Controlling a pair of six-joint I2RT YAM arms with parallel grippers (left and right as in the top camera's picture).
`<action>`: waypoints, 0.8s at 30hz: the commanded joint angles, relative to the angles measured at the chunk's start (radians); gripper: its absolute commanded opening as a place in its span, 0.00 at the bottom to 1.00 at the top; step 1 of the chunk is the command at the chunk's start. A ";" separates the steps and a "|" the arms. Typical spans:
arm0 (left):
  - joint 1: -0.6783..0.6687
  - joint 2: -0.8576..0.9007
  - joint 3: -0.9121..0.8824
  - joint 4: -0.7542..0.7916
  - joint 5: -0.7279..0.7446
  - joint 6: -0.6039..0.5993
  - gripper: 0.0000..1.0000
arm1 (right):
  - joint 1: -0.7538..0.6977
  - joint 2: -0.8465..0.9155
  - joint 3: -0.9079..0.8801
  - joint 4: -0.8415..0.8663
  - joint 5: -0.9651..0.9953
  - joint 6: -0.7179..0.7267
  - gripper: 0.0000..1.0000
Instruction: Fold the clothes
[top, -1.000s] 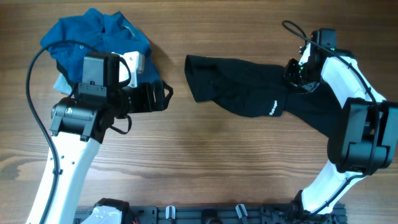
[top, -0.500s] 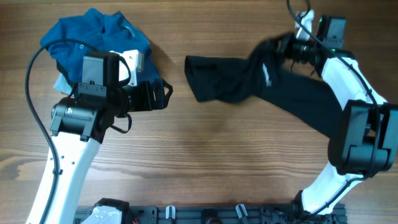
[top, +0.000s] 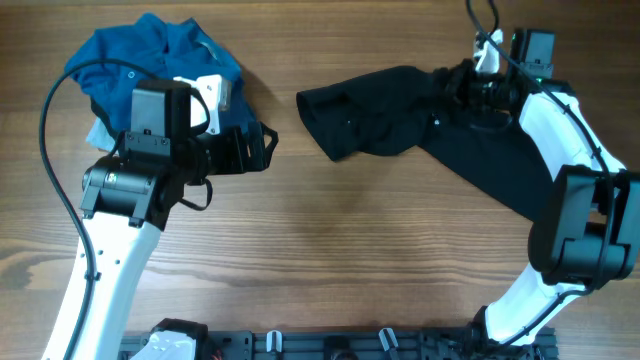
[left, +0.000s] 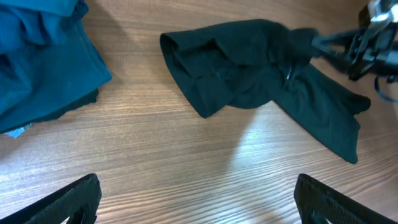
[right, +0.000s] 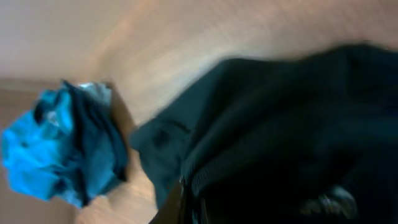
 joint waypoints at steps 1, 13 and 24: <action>-0.005 -0.010 0.020 -0.002 -0.005 0.020 1.00 | -0.006 -0.029 0.010 -0.117 0.219 -0.082 0.04; -0.005 -0.010 0.020 -0.014 -0.005 0.020 1.00 | -0.011 -0.052 0.010 -0.294 0.120 -0.261 0.31; -0.005 0.001 0.020 -0.009 -0.006 0.020 1.00 | -0.020 -0.064 0.010 -0.028 -0.176 -0.124 0.04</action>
